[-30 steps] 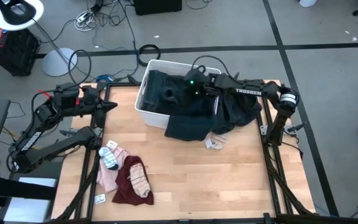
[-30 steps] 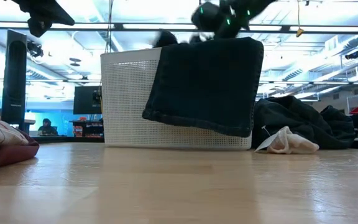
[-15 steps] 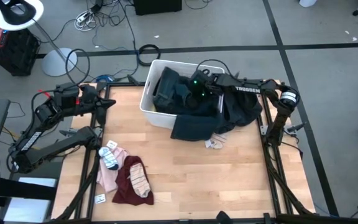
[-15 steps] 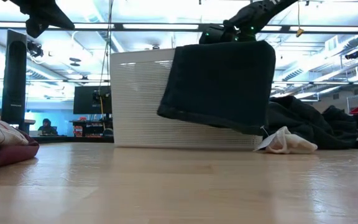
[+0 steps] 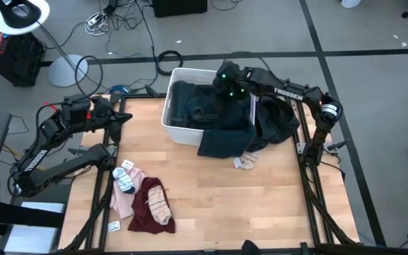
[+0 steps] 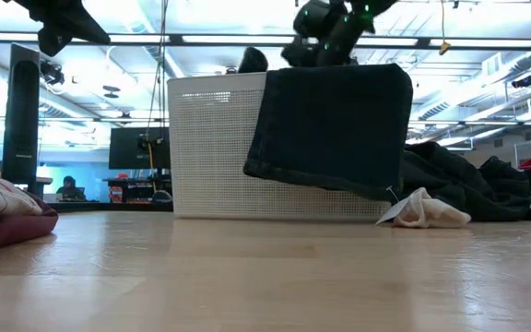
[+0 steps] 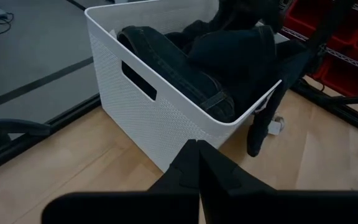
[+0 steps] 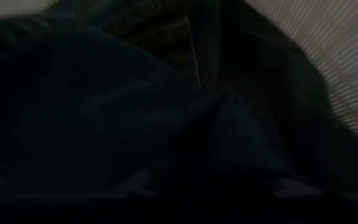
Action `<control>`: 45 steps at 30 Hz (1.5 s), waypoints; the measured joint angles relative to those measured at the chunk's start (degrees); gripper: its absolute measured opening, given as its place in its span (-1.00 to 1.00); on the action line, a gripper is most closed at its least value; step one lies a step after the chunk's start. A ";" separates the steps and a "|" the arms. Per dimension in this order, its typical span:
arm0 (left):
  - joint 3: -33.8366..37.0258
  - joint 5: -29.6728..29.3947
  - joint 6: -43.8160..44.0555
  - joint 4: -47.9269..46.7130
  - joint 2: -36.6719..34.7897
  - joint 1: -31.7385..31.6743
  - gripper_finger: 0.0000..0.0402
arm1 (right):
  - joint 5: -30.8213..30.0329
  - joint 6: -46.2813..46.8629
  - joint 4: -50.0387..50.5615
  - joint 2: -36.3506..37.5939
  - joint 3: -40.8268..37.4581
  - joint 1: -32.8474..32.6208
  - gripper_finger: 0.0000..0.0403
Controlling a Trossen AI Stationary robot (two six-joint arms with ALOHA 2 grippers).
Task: Sort clothes
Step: Put the dark blue pants into the white laundry bin
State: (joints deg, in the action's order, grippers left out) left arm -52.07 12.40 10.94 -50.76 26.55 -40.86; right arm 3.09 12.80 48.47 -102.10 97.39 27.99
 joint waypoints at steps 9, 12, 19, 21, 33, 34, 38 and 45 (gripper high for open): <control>0.02 0.07 -0.19 -0.22 0.00 -0.02 -0.99 | 0.07 4.42 16.76 0.75 14.22 -1.66 -0.15; 0.00 0.58 -0.37 -0.25 0.01 0.00 -0.99 | 0.05 7.70 19.75 3.07 15.01 -3.41 -0.13; 0.00 0.70 -0.41 -2.81 0.01 -0.01 -0.99 | -8.42 18.75 25.58 10.91 12.62 -13.29 -0.16; 0.00 0.70 -0.56 -3.83 0.01 -0.02 -0.99 | -12.86 23.48 26.71 13.33 11.64 -18.26 -0.17; 0.00 1.32 -3.43 -4.40 0.00 -0.02 -0.99 | -36.91 65.80 31.55 21.81 -4.35 -52.80 -0.21; 0.01 1.33 -3.43 -4.39 0.00 -0.01 -0.99 | -38.46 69.42 31.23 21.81 -6.63 -54.87 -0.21; 0.00 1.38 -4.76 -4.42 0.01 -0.02 -0.99 | -41.05 82.86 29.09 21.57 -15.70 -60.33 -0.23; 0.00 1.38 -4.94 -4.42 0.01 -0.01 -0.99 | -42.96 87.67 16.06 21.55 -30.55 -61.54 -0.23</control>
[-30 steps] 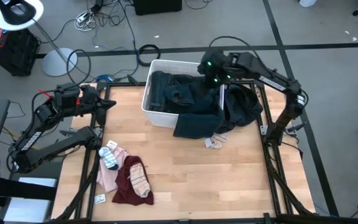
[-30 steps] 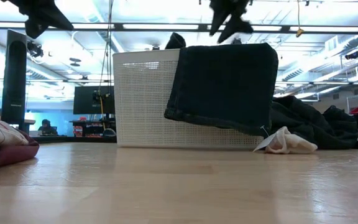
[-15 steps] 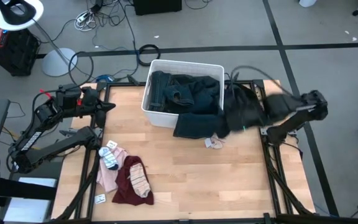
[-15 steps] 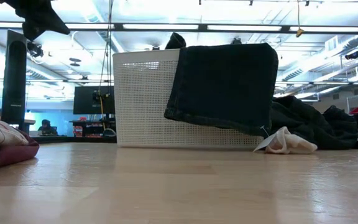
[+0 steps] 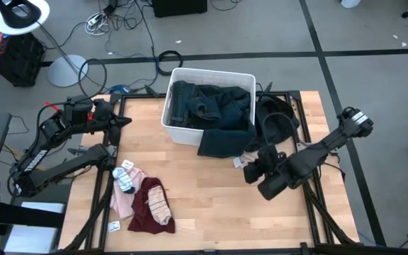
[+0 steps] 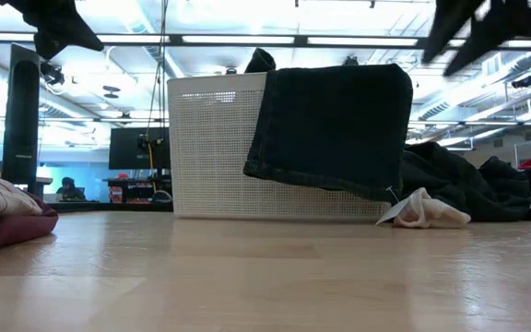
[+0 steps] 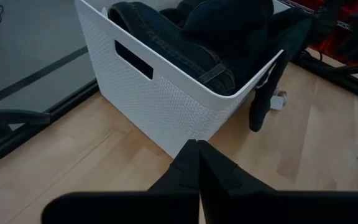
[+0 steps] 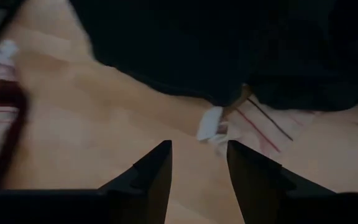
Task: Sort clothes
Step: Put the dark blue pants into the white laundry bin
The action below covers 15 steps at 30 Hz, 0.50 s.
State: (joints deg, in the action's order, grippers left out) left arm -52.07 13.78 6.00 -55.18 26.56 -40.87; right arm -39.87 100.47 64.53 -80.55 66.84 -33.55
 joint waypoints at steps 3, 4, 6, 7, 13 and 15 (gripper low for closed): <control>0.00 0.00 0.00 0.00 -0.01 0.00 -0.99 | -0.92 0.31 -4.57 -0.02 -6.01 0.43 -0.23; 0.00 0.02 0.02 0.00 0.01 0.01 -0.99 | -1.57 0.38 -5.60 -0.02 -7.78 0.45 -0.23; 0.00 0.01 0.07 -0.01 0.00 -0.01 -0.99 | -2.66 0.41 -6.95 -0.02 -10.77 0.58 -0.23; 0.00 0.02 0.07 0.00 0.01 0.01 -0.99 | -3.27 0.31 -7.81 -0.02 -12.09 0.69 -0.23; 0.00 0.02 0.24 -0.02 0.00 0.01 -0.99 | -8.52 -1.72 -12.93 2.37 -19.51 0.71 -0.24; 0.00 0.02 0.49 -0.02 0.01 0.01 -0.99 | -8.62 -3.30 -16.54 4.58 -22.76 0.72 -0.25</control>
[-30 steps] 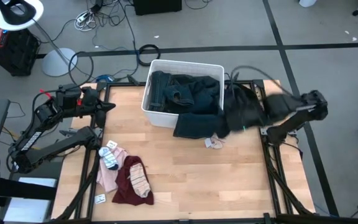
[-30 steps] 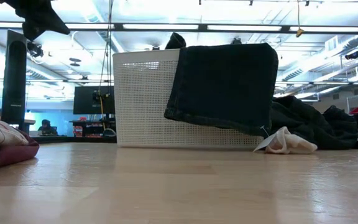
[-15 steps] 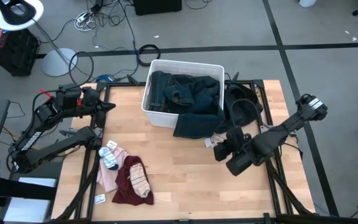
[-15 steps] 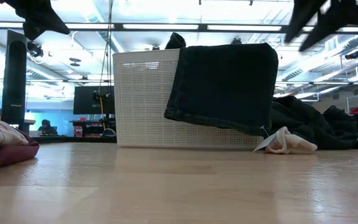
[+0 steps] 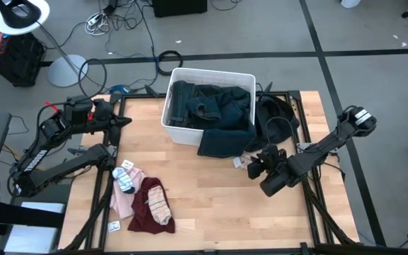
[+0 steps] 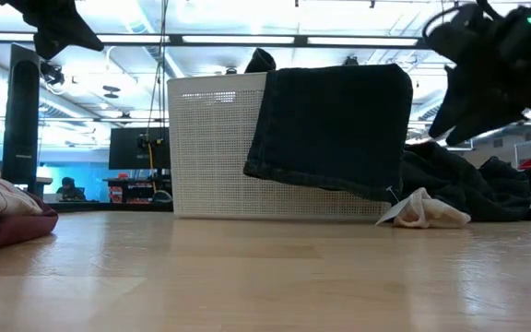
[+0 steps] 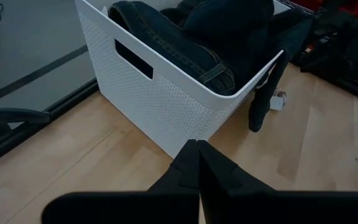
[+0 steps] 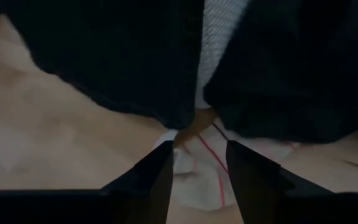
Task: Sort clothes
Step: Put the dark blue pants into the white laundry bin
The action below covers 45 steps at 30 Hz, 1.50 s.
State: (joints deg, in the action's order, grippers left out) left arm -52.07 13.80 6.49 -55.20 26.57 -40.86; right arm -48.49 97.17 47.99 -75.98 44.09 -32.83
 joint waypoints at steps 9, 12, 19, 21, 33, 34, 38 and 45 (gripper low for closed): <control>0.00 -0.02 1.77 0.00 0.00 -0.02 -0.99 | 2.68 -23.27 -20.97 15.20 -12.98 3.25 -0.32; 0.00 0.00 2.57 -0.02 0.00 -0.02 -0.99 | 8.72 -33.24 -27.96 19.65 -16.95 6.98 -0.35; 0.00 -0.02 4.58 -0.05 -0.02 -0.02 -0.99 | 16.52 -48.19 -41.40 25.12 -24.24 16.26 -0.41; 0.00 -0.02 5.56 -0.04 0.00 -0.01 -0.99 | 16.83 -50.87 -41.90 25.07 -24.40 18.22 -0.40; 0.01 -0.50 7.32 -0.20 0.00 -0.02 -0.99 | 24.41 -62.34 -46.77 24.52 -24.45 27.85 -0.21; 0.00 -0.49 7.31 -0.20 0.00 -0.01 -0.99 | 25.22 -62.93 -47.97 24.54 -24.45 28.38 -0.22; 0.00 -0.81 7.31 -0.20 0.00 -0.02 -0.99 | 30.28 -63.93 -51.50 24.50 -24.47 29.73 -0.38; 0.00 -1.30 6.83 -0.17 -0.02 0.00 -0.99 | 35.32 -61.81 -54.61 24.52 -24.40 29.89 -0.94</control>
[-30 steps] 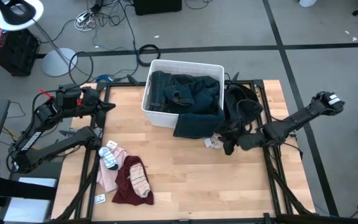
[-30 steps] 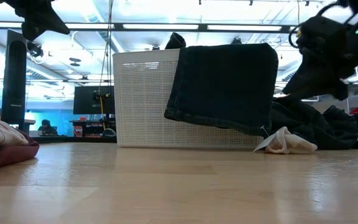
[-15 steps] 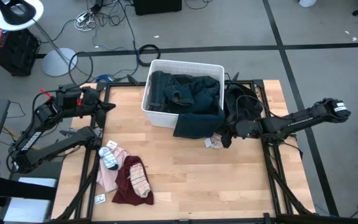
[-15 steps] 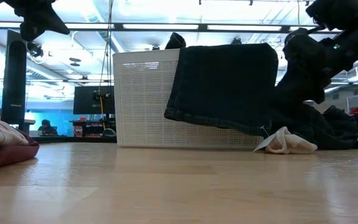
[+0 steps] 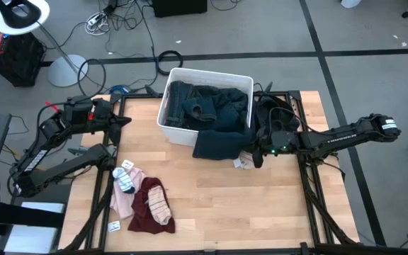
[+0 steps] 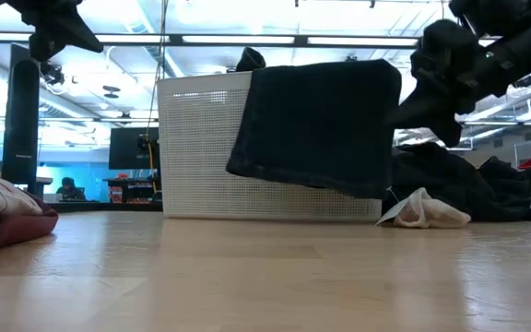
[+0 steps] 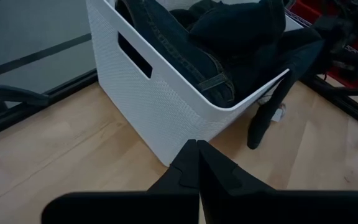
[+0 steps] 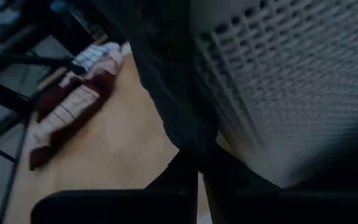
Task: Sort clothes
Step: Put the dark blue pants into the white laundry bin
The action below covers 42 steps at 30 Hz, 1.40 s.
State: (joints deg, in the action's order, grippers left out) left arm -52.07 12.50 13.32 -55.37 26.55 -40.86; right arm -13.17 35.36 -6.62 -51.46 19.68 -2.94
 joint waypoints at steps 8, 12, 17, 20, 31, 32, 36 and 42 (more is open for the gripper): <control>0.00 -0.06 -1.05 0.02 0.02 -0.02 -0.99 | 1.48 5.36 -1.25 0.07 2.20 -2.06 -0.97; 0.00 -0.07 -1.81 0.02 0.02 -0.01 -0.99 | 0.41 3.29 -1.00 0.07 7.03 -4.31 -0.98; 0.00 -0.08 -2.88 0.03 0.02 -0.02 -0.99 | -3.38 -3.06 2.62 -0.48 16.28 -4.51 -0.99; 0.00 -0.08 -4.05 0.04 0.00 -0.02 -0.99 | -4.79 -8.83 5.79 -2.77 22.92 -2.75 -0.99; 0.00 -0.08 -5.40 0.20 0.02 0.00 -0.99 | 0.47 -25.77 8.22 -21.63 47.28 10.25 -0.99; 0.00 -0.08 -5.40 0.21 0.00 -0.01 -0.99 | 1.09 -26.66 8.12 -23.50 49.36 11.36 -0.99; 0.00 -0.10 -5.39 0.20 0.02 -0.02 -0.99 | 2.64 -29.39 6.19 -30.57 56.10 15.49 -0.99; 0.00 -0.97 -5.40 0.13 0.01 -0.02 -0.99 | 2.89 -29.61 1.28 -40.34 63.19 20.58 -0.99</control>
State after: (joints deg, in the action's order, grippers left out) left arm -52.07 11.54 7.92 -55.24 26.56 -40.88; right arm -10.28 5.75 -5.34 -91.81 82.88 17.64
